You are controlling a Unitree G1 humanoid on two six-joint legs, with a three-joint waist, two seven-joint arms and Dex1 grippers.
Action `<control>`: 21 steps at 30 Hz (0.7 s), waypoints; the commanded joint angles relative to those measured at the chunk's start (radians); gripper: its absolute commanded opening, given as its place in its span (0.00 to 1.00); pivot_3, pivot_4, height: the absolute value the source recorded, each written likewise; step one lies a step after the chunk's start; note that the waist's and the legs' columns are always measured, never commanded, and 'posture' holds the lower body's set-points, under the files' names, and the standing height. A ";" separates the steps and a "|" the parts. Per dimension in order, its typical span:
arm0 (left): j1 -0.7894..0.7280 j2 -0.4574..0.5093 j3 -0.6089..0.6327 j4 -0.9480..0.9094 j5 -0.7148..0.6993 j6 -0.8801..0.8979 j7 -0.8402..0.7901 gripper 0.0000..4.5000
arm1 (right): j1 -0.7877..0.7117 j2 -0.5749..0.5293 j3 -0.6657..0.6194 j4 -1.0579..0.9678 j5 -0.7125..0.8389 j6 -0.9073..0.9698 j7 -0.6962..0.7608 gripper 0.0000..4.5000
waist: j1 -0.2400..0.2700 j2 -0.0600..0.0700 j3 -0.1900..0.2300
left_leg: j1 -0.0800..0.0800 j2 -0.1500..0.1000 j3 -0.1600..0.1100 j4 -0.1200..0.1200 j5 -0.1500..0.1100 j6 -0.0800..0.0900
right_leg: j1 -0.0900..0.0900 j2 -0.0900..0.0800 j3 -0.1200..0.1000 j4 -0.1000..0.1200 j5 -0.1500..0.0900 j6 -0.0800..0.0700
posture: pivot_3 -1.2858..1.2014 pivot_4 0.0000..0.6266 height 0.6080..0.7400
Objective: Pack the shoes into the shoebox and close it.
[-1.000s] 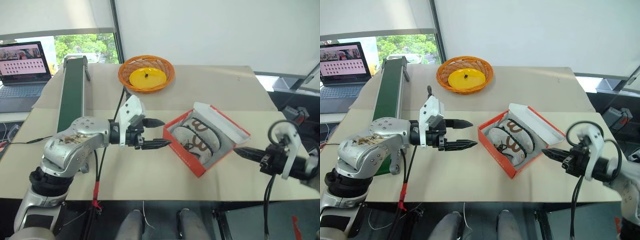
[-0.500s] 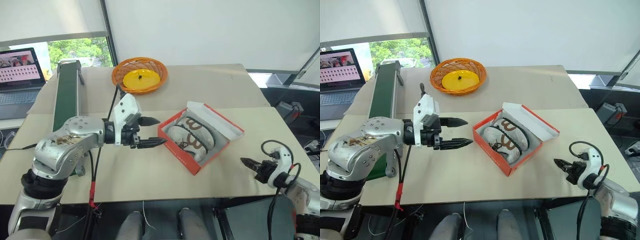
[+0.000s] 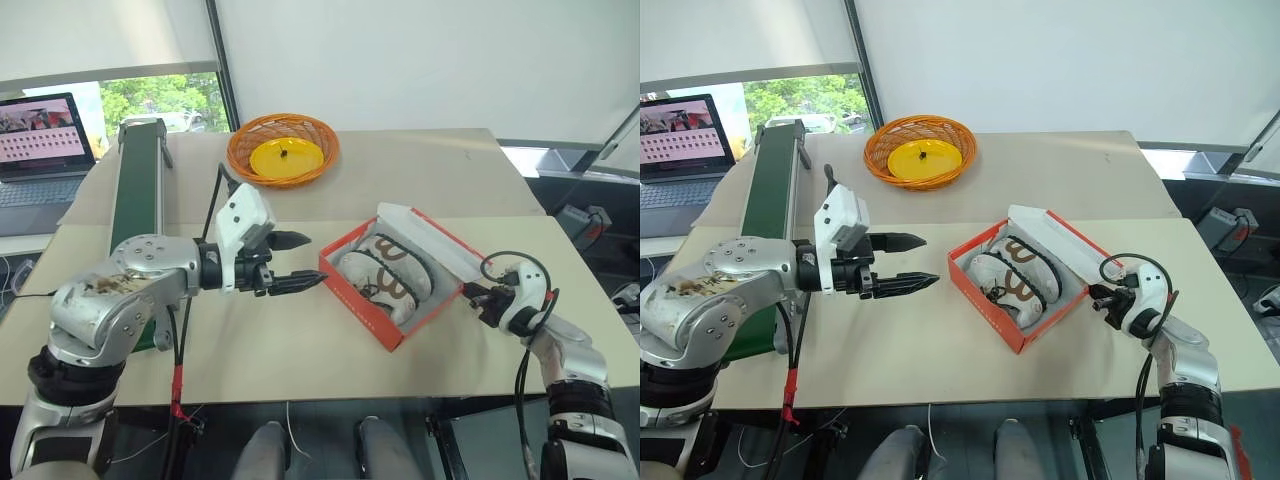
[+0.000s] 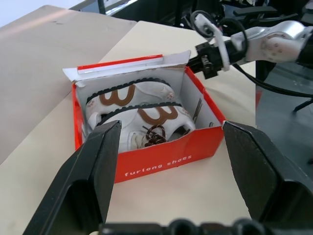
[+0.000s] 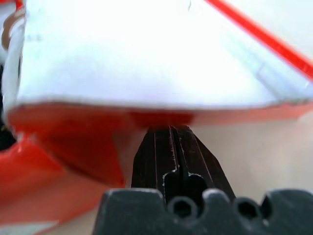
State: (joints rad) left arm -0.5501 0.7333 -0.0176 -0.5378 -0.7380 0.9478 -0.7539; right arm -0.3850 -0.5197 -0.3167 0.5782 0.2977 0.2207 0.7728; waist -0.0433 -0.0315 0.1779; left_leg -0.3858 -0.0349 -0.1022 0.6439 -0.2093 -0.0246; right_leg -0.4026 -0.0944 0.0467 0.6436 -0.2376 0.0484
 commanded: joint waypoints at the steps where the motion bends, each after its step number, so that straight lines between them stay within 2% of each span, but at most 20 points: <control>1: -0.013 0.006 0.025 -0.029 -0.015 0.003 0.011 0.78 | -0.015 0.010 -0.043 -0.045 0.059 -0.051 0.007 0.02 | 0.000 0.000 0.000 | 0.000 0.000 0.000 0.000 0.000 0.000 | 0.000 0.000 0.000 0.000 0.000 0.000 | 0.52 0.24 1.00; 9: -0.029 -0.001 -0.001 -0.004 0.004 -0.021 0.000 0.78 | 0.042 0.052 -0.096 -0.255 0.276 0.130 0.058 0.02 | -0.002 0.000 0.000 | 0.000 0.001 0.000 0.000 0.000 0.000 | 0.000 0.001 0.000 0.000 0.000 -0.001 | 0.52 0.24 1.00; 13: -0.035 -0.006 -0.012 0.007 0.013 -0.032 -0.010 0.78 | 0.060 0.072 -0.151 -0.387 0.457 0.279 0.054 0.02 | -0.002 0.001 0.001 | 0.000 0.000 0.000 0.000 0.000 0.000 | 0.000 0.001 0.000 0.000 0.000 -0.001 | 0.52 0.24 1.00; 17: -0.040 -0.009 -0.022 0.017 0.025 -0.044 -0.019 0.78 | 0.117 0.056 -0.136 -0.522 0.584 0.430 0.086 0.02 | 0.000 0.001 0.001 | 0.000 0.001 -0.001 0.000 0.000 0.000 | 0.000 0.001 0.000 0.000 0.000 0.000 | 0.52 0.24 1.00; 21: -0.045 -0.014 -0.027 0.025 0.032 -0.050 -0.024 0.78 | 0.169 0.009 -0.075 -0.603 0.615 0.526 0.132 0.02 | 0.001 0.001 0.001 | -0.001 0.001 -0.001 0.000 0.000 0.000 | 0.000 0.001 0.000 -0.001 -0.001 0.001 | 0.52 0.24 1.00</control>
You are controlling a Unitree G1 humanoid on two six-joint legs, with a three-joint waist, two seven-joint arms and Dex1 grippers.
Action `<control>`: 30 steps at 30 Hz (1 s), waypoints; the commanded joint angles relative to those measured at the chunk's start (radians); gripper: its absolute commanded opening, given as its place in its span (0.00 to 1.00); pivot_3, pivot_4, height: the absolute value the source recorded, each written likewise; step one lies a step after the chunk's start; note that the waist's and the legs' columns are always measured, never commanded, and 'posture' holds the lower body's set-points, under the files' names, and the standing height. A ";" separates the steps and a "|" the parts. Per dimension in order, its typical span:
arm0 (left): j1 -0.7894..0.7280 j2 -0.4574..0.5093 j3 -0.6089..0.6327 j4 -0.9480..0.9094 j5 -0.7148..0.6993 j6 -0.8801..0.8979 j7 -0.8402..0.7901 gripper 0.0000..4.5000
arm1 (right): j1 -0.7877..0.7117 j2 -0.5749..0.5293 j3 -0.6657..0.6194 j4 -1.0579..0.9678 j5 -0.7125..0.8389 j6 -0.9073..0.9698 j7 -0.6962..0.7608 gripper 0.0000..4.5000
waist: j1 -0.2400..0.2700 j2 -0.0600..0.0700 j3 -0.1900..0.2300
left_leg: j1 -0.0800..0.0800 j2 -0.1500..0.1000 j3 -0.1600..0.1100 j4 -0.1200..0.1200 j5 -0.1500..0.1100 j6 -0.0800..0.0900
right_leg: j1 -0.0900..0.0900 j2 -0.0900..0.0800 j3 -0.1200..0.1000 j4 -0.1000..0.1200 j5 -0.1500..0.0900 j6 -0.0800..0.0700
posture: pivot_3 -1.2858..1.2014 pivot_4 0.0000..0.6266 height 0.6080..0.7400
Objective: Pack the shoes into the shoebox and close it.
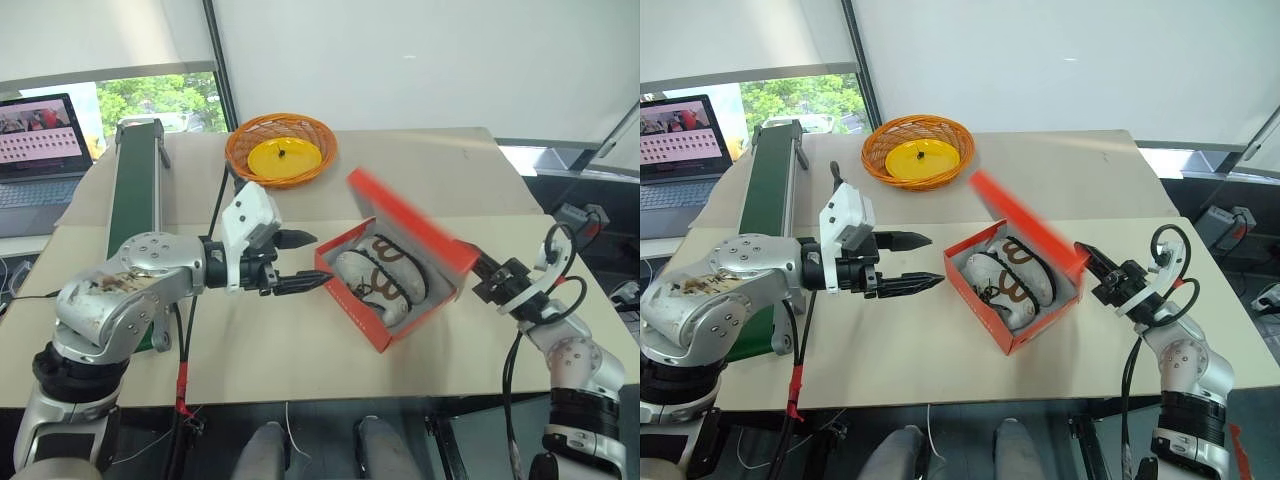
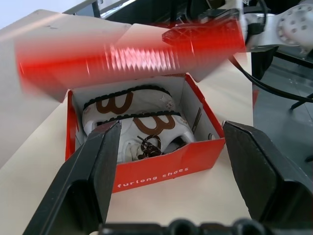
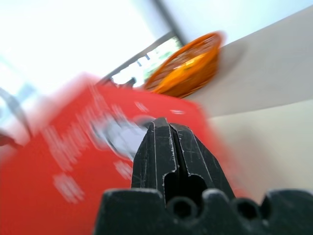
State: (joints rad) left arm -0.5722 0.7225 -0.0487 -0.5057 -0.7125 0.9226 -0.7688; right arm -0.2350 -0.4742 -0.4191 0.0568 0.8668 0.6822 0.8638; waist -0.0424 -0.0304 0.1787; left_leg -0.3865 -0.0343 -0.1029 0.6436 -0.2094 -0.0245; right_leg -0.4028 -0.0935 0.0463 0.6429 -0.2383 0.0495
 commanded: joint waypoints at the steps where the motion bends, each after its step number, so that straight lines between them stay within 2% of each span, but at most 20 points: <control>1: -0.023 -0.004 0.004 -0.006 0.007 -0.026 -0.010 0.78 | 0.038 -0.068 0.086 -0.111 0.006 0.081 0.050 0.02 | 0.000 0.000 0.000 | 0.000 0.000 0.000 0.000 0.000 0.000 | 0.000 0.000 0.000 0.000 -0.001 0.001 | 0.52 0.24 1.00; 3: -0.022 -0.007 0.006 -0.005 0.008 -0.028 -0.008 0.78 | 0.060 -0.122 0.202 -0.165 -0.083 0.088 0.058 0.02 | -0.001 0.000 0.000 | 0.000 0.000 0.000 0.000 0.000 0.000 | 0.000 0.000 0.000 0.000 -0.003 0.005 | 0.52 0.24 1.00; 5: -0.021 -0.012 0.008 -0.005 0.008 -0.028 -0.004 0.78 | 0.027 -0.137 0.254 -0.171 -0.131 0.083 0.022 0.02 | -0.004 0.000 0.000 | 0.000 0.001 0.000 0.000 0.000 0.000 | 0.000 0.001 0.000 0.000 -0.003 0.005 | 0.52 0.24 1.00; 9: -0.006 -0.019 0.016 -0.013 0.008 -0.025 0.009 0.78 | -0.157 -0.126 0.334 -0.091 -0.255 0.055 -0.075 0.02 | -0.008 0.000 0.001 | 0.000 0.001 0.001 0.000 0.000 0.000 | -0.001 0.001 0.001 0.000 -0.003 0.005 | 0.52 0.24 1.00; 12: 0.005 -0.025 0.018 -0.020 0.009 -0.026 0.020 0.78 | -0.272 -0.101 0.416 -0.004 -0.346 0.009 -0.073 0.02 | -0.002 0.000 0.001 | 0.001 0.002 0.001 0.000 0.000 -0.001 | -0.001 0.002 0.001 0.000 -0.003 0.004 | 0.52 0.24 1.00; 16: 0.017 -0.037 0.015 -0.032 0.015 -0.029 0.043 0.78 | -0.436 -0.027 0.599 0.241 -0.554 -0.131 -0.059 0.02 | -0.002 0.000 0.001 | -0.001 0.002 0.000 0.000 0.000 -0.001 | -0.002 0.002 0.000 -0.001 -0.001 0.001 | 0.52 0.24 1.00; 17: 0.020 -0.039 0.017 -0.037 0.015 -0.029 0.049 0.78 | -0.468 -0.003 0.636 0.315 -0.599 -0.170 -0.059 0.02 | -0.002 0.000 0.001 | -0.001 0.002 0.000 0.000 0.000 -0.001 | -0.002 0.001 0.000 -0.001 0.002 -0.003 | 0.52 0.24 1.00; 20: 0.032 -0.042 0.024 -0.052 0.014 -0.025 0.068 0.78 | -0.536 0.047 0.718 0.497 -0.716 -0.272 -0.051 0.02 | -0.008 -0.001 0.000 | -0.001 0.001 0.001 0.000 0.000 -0.001 | -0.002 0.001 0.000 -0.002 0.003 -0.004 | 0.52 0.24 1.00; 23: 0.046 -0.039 0.035 -0.067 0.011 -0.021 0.084 0.78 | -0.567 0.060 0.762 0.598 -0.797 -0.350 -0.035 0.02 | -0.011 -0.003 -0.001 | 0.004 0.002 0.000 0.000 0.000 -0.001 | 0.001 0.002 0.000 -0.001 0.003 -0.005 | 0.52 0.24 1.00; 25: 0.053 -0.041 0.042 -0.073 0.007 -0.018 0.094 0.78 | -0.570 0.062 0.743 0.597 -0.786 -0.359 -0.005 0.02 | -0.012 -0.003 -0.001 | 0.008 0.003 0.000 0.000 0.000 -0.002 | 0.006 0.003 0.000 -0.001 0.002 -0.004 | 0.52 0.24 1.00; 27: 0.065 -0.040 0.046 -0.076 0.006 -0.020 0.100 0.78 | -0.560 0.045 0.709 0.528 -0.749 -0.329 0.033 0.02 | -0.012 -0.003 -0.001 | 0.018 0.004 0.000 -0.001 0.000 -0.002 | 0.016 0.003 -0.001 -0.002 -0.002 0.003 | 0.52 0.24 1.00; 30: 0.076 -0.039 0.049 -0.075 0.007 -0.024 0.102 0.78 | -0.527 -0.001 0.661 0.367 -0.693 -0.266 0.088 0.02 | -0.001 -0.003 -0.001 | 0.018 0.004 -0.001 -0.001 0.000 -0.002 | 0.016 0.004 -0.002 -0.002 -0.003 0.003 | 0.52 0.24 1.00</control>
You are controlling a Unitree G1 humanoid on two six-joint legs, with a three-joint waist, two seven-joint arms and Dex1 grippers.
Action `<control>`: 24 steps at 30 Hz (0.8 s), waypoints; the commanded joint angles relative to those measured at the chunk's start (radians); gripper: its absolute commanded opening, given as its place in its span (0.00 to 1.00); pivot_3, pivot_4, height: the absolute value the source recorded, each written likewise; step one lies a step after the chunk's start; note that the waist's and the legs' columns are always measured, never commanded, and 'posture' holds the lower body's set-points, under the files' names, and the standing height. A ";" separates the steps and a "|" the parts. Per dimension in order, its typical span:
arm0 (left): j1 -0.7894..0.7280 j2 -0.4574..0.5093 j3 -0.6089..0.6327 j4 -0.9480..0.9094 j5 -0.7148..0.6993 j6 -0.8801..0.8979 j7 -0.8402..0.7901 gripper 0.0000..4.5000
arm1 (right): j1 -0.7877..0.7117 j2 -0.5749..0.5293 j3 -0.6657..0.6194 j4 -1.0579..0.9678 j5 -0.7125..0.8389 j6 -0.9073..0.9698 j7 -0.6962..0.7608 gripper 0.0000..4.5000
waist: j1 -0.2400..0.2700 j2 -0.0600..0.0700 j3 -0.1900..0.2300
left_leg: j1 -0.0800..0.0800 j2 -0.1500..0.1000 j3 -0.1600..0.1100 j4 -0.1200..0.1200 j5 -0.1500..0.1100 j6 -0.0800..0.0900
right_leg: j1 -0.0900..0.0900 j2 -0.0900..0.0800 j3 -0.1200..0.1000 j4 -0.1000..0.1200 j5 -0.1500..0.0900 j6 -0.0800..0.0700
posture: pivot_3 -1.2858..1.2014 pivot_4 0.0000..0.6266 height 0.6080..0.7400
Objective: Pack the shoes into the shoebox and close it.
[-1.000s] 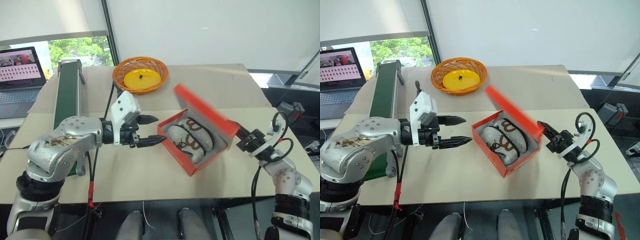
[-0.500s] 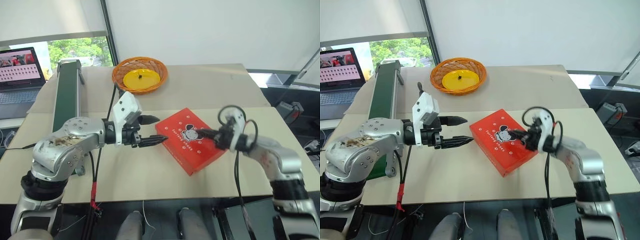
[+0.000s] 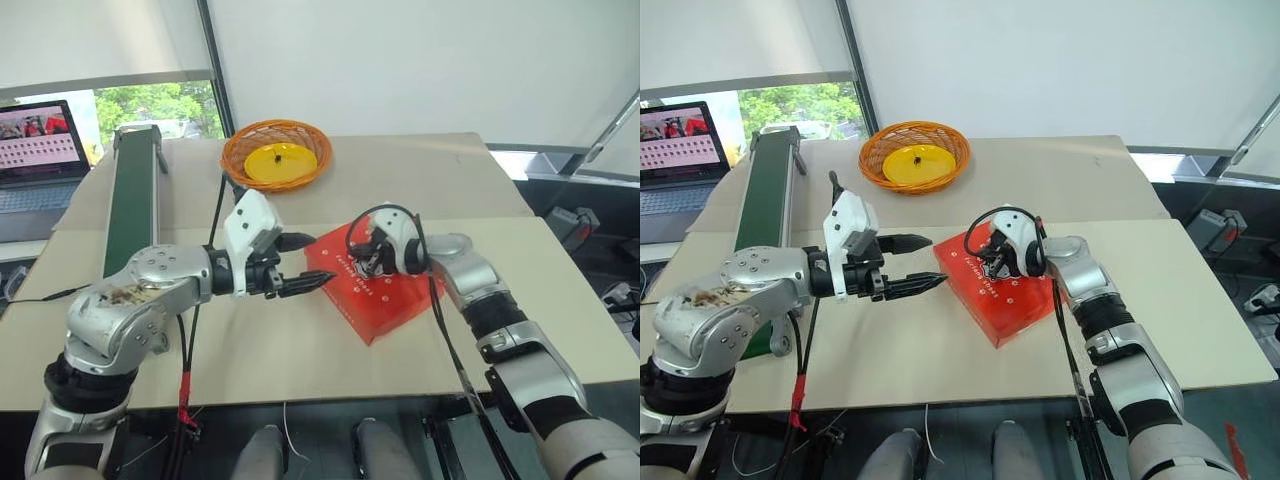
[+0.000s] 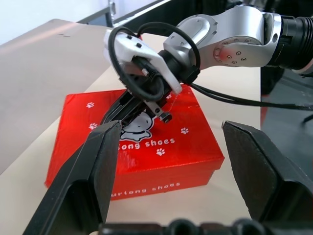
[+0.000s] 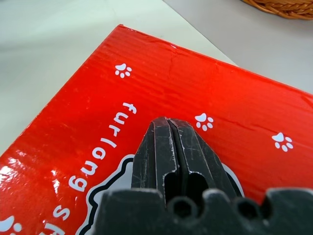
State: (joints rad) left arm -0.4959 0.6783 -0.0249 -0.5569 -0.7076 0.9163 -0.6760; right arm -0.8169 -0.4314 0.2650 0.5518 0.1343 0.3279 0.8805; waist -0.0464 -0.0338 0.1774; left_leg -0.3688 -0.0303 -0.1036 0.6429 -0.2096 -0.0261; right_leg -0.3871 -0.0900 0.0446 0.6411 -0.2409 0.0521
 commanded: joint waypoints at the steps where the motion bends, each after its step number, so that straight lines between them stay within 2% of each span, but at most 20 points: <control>1: 0.003 0.005 0.025 -0.022 0.004 -0.020 0.008 0.78 | 0.075 -0.069 -0.046 -0.218 0.073 0.131 0.095 0.07 | 0.005 0.000 0.000 | -0.001 0.000 0.000 0.000 0.000 0.000 | -0.001 0.000 0.000 0.000 0.000 0.000 | 0.52 0.24 1.00; 3: 0.009 0.003 0.027 -0.015 0.008 -0.032 0.002 0.78 | 0.130 -0.148 -0.097 -0.454 0.174 0.256 0.154 0.18 | 0.007 0.001 0.001 | -0.006 -0.001 -0.001 0.000 0.000 0.000 | -0.005 -0.001 0.000 0.000 0.000 0.000 | 0.52 0.24 1.00; 5: 0.007 0.010 0.015 0.001 0.026 -0.033 0.004 0.78 | 0.177 -0.222 -0.133 -0.624 0.231 0.335 0.185 0.33 | 0.008 0.001 0.001 | -0.014 -0.002 -0.002 0.000 -0.001 -0.001 | -0.012 -0.002 0.000 0.000 0.001 -0.003 | 0.52 0.24 1.00; 7: 0.004 0.008 0.010 0.017 0.048 -0.063 -0.004 0.78 | 0.211 -0.270 -0.170 -0.726 0.276 0.397 0.187 0.48 | 0.005 0.001 0.001 | -0.022 -0.003 -0.002 0.000 -0.001 -0.001 | -0.021 -0.003 0.000 0.001 0.004 -0.007 | 0.52 0.24 1.00; 14: 0.022 0.024 -0.002 0.048 0.090 -0.123 -0.053 0.78 | 0.333 -0.387 -0.272 -0.957 0.371 0.488 0.174 1.00 | 0.007 0.001 0.001 | -0.021 -0.002 -0.001 0.000 -0.002 0.001 | -0.019 -0.002 -0.001 -0.001 0.003 -0.007 | 0.52 0.24 1.00; 19: 0.058 0.057 0.005 0.058 0.117 -0.150 -0.089 0.78 | 0.416 -0.460 -0.352 -1.055 0.429 0.537 0.163 1.00 | 0.011 0.001 0.002 | -0.021 -0.003 -0.001 0.000 -0.003 0.001 | -0.019 -0.003 -0.001 -0.001 0.002 -0.004 | 0.52 0.24 1.00; 24: 0.099 0.072 0.018 0.087 0.152 -0.180 -0.096 0.78 | 0.438 -0.503 -0.396 -1.055 0.444 0.554 0.134 1.00 | 0.011 0.001 0.002 | -0.021 -0.002 -0.001 0.000 -0.003 0.001 | -0.019 -0.003 -0.001 -0.001 -0.001 0.000 | 0.52 0.24 1.00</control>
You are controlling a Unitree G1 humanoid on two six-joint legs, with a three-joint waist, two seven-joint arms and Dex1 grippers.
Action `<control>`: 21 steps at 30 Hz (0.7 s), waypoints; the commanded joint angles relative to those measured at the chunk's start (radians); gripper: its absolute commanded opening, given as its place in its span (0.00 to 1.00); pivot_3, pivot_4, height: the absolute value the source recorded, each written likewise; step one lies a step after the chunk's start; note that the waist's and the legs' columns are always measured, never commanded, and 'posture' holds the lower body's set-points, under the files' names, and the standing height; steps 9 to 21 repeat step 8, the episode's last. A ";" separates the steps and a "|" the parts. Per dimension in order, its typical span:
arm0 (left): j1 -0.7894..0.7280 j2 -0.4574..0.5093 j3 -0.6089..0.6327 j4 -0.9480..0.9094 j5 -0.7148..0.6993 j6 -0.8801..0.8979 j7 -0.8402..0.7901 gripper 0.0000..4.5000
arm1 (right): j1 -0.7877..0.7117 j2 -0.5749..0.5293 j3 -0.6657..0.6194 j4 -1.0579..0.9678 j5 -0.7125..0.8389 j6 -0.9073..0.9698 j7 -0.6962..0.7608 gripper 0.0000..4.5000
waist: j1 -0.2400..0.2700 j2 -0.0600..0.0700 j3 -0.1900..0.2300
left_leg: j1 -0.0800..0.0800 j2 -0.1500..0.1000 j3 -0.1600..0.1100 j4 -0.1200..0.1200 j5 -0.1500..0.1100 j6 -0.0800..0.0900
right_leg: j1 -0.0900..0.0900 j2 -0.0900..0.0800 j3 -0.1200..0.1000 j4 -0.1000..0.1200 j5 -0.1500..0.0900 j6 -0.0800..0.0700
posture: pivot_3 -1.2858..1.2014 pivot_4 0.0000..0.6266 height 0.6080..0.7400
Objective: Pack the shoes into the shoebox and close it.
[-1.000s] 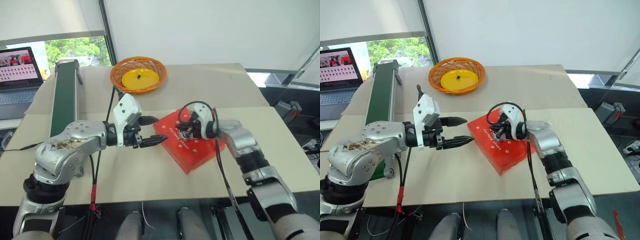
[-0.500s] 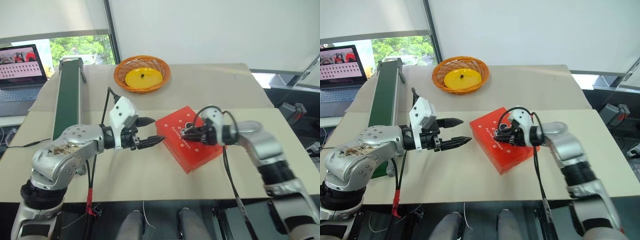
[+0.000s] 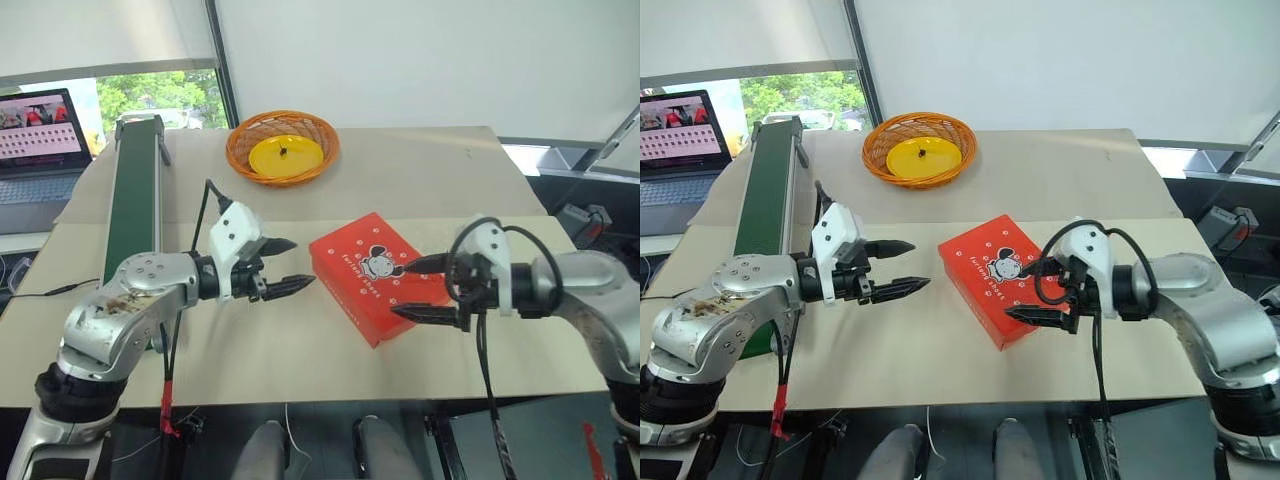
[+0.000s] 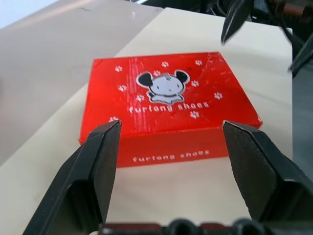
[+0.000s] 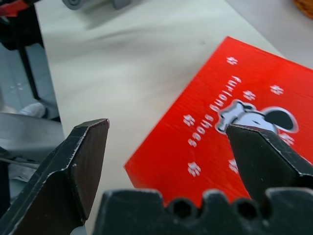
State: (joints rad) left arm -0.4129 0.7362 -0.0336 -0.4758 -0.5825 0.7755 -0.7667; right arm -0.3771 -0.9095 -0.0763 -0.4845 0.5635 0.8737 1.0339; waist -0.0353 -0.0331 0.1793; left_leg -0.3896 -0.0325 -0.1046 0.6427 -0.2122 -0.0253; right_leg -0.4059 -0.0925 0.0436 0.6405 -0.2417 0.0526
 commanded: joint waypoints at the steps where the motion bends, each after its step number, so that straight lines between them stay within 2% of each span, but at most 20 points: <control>1: 0.021 0.014 0.030 0.014 0.030 -0.045 -0.005 0.78 | -0.002 -0.028 -0.054 -0.012 0.013 0.006 -0.028 1.00 | 0.000 0.000 0.000 | 0.000 0.000 0.000 0.000 0.000 0.000 | 0.000 0.000 0.000 0.000 0.000 0.000 | 0.52 0.24 1.00; 6: 0.047 0.012 0.048 0.018 0.045 -0.051 0.006 0.78 | -0.015 -0.013 -0.029 0.035 -0.024 -0.037 -0.080 1.00 | 0.004 0.000 0.000 | 0.000 0.000 0.000 0.000 0.000 0.000 | 0.000 0.000 0.000 0.000 0.000 0.000 | 0.52 0.24 1.00; 21: 0.054 0.014 0.049 0.019 0.054 -0.053 0.013 0.78 | -0.019 -0.010 -0.017 0.049 -0.030 -0.049 -0.084 1.00 | 0.004 0.000 0.000 | 0.000 0.000 0.000 0.000 0.000 0.000 | 0.000 0.000 0.000 0.000 0.000 0.000 | 0.52 0.24 1.00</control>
